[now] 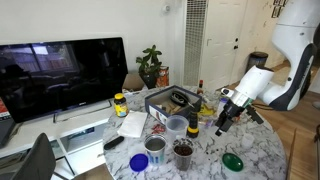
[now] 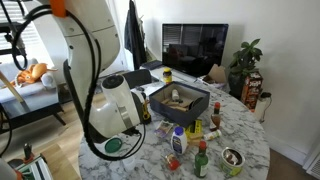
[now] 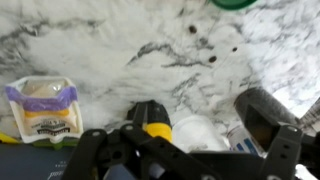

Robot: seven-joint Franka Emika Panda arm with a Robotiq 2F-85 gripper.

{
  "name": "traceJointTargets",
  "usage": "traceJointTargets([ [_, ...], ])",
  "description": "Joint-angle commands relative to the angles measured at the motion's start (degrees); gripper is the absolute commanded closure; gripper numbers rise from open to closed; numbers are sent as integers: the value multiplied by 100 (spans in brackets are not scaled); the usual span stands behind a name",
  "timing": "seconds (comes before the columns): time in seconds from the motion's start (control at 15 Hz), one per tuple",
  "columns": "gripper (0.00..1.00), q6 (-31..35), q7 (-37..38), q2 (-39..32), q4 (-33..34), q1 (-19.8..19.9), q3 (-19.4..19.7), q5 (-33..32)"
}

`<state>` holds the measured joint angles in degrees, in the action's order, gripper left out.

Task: Turn off the torch and put it upside down

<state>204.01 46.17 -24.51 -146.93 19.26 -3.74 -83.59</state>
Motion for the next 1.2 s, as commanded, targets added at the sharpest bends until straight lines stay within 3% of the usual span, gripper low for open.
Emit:
traceJointTargets([
  [0.0,0,-532,1351,595,-481,-115,90,-1575],
  [0.67,0,-181,4039,1954,-424,-876,891,-4174],
  [1.13,0,18,5543,3294,-395,-788,771,-5347],
])
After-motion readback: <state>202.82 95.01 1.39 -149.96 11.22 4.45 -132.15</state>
